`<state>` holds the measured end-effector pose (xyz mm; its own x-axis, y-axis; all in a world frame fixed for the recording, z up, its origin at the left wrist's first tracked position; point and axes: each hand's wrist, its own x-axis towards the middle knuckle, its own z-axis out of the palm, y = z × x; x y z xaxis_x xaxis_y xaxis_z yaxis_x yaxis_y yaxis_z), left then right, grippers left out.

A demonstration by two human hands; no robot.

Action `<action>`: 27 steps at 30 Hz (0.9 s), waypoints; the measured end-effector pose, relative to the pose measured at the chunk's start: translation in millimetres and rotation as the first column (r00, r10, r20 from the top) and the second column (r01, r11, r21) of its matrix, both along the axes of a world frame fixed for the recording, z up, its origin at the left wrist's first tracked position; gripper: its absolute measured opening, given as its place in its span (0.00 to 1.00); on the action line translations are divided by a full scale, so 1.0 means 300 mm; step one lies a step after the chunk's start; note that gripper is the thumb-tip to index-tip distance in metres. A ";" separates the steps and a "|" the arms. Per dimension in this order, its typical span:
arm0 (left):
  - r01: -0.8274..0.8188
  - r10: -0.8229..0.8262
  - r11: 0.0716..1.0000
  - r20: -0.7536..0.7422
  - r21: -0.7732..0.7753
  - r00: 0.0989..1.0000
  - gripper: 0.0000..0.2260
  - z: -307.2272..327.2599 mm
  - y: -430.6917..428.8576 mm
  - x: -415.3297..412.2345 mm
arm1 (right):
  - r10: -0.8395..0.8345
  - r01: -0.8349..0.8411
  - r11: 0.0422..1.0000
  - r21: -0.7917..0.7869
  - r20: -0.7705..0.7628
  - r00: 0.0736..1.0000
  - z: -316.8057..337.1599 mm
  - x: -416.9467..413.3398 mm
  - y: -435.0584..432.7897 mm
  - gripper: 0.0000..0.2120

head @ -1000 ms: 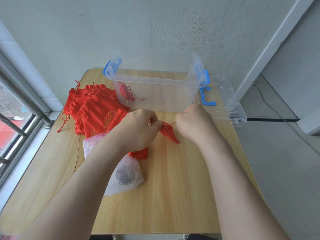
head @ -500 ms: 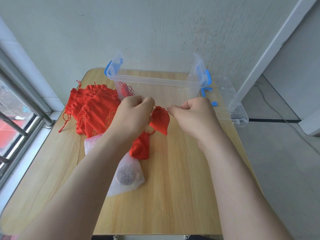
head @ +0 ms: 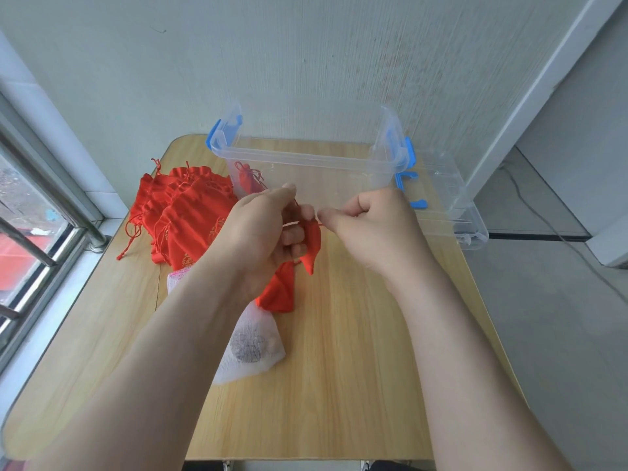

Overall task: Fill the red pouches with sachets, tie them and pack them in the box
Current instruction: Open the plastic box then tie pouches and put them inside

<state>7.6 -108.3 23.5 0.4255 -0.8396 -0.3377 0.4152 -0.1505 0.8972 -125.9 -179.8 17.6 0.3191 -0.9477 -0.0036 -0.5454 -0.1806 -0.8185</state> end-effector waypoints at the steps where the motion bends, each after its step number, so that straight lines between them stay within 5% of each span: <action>1: 0.007 -0.009 1.000 0.050 0.030 0.999 0.11 -0.008 -0.002 0.003 | 0.008 -0.008 1.000 -0.005 -0.001 1.000 -0.001 0.000 0.000 0.12; 5: 0.077 -0.102 0.993 0.325 0.090 0.940 0.14 -0.018 0.006 0.002 | 0.088 -0.088 0.996 -0.022 0.036 0.995 -0.008 -0.001 -0.003 0.07; 10: 0.207 -0.209 0.977 0.468 0.056 0.859 0.12 -0.013 0.022 -0.009 | 0.179 -0.176 0.984 -0.040 0.141 0.974 0.001 -0.003 -0.002 0.08; 27: 0.165 -0.147 0.986 0.512 0.010 0.846 0.09 -0.027 0.023 0.012 | 0.088 -0.085 0.996 -0.042 0.091 0.992 0.018 -0.004 0.007 0.10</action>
<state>11.1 -101.3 15.4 0.3922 -0.9164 -0.0802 -0.1283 -0.1408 0.9817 -127.0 -177.7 22.9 0.3973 -0.9154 0.0655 -0.4485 -0.2560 -0.8563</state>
